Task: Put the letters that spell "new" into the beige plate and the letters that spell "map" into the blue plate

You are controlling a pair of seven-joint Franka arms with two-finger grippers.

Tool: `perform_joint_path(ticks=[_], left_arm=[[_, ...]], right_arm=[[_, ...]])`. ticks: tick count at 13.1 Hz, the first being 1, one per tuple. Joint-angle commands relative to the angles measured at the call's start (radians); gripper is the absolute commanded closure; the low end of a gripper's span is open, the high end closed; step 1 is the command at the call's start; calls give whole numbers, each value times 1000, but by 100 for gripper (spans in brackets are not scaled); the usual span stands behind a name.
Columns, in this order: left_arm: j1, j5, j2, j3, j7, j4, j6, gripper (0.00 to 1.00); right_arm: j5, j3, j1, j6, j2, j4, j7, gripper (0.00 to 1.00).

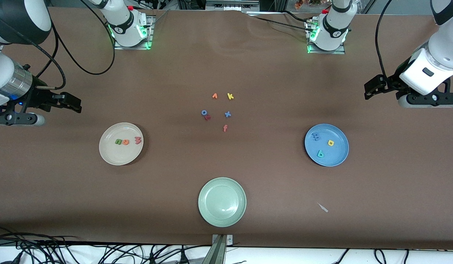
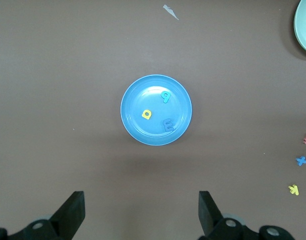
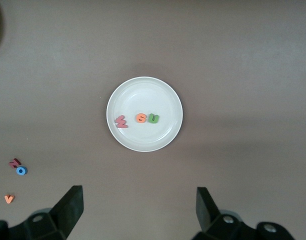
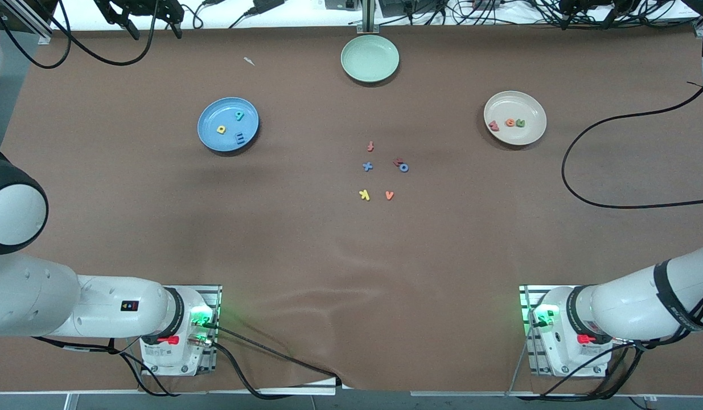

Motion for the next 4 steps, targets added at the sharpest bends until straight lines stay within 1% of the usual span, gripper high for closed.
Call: perform_joint_path(ticks=[1, 4], left_arm=[[-10, 10, 5, 5, 15, 23, -22, 0], [-10, 10, 5, 5, 15, 23, -22, 0]], right_arm=[[-3, -2, 2, 4, -32, -30, -7, 0], [-3, -2, 2, 4, -32, -30, -4, 0]])
